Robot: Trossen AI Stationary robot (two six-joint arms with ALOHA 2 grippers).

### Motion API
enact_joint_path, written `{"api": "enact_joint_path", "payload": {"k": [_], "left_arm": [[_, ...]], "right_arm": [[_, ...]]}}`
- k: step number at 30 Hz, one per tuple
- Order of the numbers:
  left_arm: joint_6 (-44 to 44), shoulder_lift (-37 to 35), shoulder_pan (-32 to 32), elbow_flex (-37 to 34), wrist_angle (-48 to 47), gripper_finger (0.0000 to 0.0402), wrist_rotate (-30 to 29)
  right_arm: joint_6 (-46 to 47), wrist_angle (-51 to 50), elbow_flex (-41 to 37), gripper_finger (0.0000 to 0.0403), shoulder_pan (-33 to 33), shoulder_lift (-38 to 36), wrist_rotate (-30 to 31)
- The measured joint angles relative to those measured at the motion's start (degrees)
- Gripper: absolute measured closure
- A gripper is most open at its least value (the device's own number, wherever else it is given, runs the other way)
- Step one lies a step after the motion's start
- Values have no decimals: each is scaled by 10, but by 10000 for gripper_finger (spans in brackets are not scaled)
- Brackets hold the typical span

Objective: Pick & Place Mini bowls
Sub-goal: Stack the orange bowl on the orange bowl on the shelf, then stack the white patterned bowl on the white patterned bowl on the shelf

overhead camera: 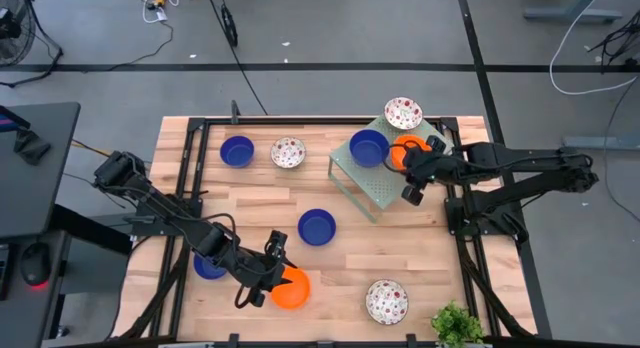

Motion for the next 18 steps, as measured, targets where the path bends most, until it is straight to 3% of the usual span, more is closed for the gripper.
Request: {"api": "enact_joint_path", "payload": {"k": [7,18], "left_arm": [[0,0,0,0,0,227,0],[0,0,0,0,0,227,0]], "right_arm": [[-1,27,0,258,0,0,-31],[-2,66,0,314,-2,0,-47]]}}
